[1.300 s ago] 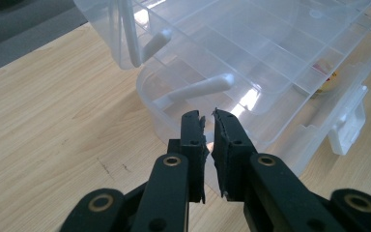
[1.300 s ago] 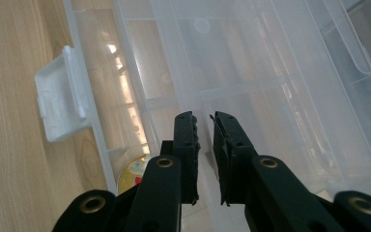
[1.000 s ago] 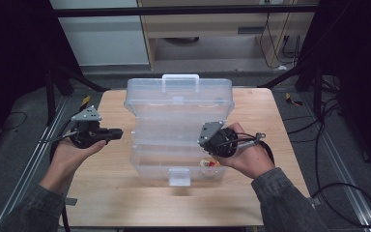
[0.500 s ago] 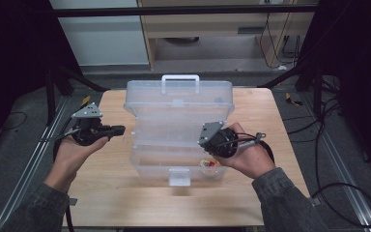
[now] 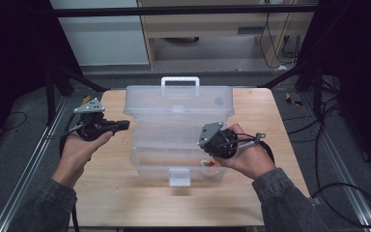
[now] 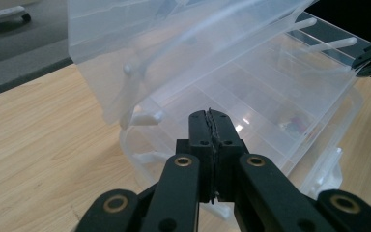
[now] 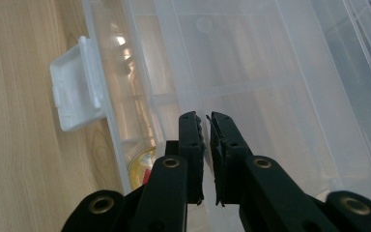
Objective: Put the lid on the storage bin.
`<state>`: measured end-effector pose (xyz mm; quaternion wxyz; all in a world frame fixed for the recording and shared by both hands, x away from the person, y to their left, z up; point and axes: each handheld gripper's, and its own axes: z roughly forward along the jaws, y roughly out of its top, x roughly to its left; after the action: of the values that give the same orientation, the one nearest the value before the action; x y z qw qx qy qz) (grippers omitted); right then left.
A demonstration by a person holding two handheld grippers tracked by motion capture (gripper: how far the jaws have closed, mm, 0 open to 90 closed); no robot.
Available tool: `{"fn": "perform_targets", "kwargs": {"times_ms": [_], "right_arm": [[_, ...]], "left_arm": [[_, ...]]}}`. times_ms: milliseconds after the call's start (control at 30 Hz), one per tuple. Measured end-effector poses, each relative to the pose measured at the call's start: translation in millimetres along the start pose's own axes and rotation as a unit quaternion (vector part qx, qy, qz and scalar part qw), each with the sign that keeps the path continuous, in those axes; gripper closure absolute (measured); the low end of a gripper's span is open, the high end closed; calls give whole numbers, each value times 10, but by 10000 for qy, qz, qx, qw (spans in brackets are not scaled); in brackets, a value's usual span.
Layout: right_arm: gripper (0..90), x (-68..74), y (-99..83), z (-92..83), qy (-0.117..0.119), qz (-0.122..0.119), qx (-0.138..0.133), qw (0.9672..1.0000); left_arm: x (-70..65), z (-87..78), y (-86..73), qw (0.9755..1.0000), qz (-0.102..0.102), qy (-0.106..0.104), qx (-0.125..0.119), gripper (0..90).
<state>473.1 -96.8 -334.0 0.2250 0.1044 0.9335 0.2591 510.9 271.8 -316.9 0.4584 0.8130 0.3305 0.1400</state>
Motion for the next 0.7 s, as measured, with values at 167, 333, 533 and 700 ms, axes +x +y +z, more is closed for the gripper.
{"fn": "perform_targets", "kwargs": {"times_ms": [167, 333, 533, 700], "right_arm": [[841, 36, -14, 22, 92, 5, 17, 10000], [843, 72, -32, 45, 170, 32, 38, 9998], [842, 70, -32, 44, 179, 25, 49, 9998], [842, 71, -33, 47, 201, 21, 59, 9998]], "left_arm": [[-28, -7, -8, 10000, 47, 14, -8, 895], [-56, -20, -21, 10000, 58, -12, -10, 895], [-55, -25, -28, 10000, 47, -27, -9, 894], [-58, -27, -33, 10000, 55, -35, 8, 894]]}}
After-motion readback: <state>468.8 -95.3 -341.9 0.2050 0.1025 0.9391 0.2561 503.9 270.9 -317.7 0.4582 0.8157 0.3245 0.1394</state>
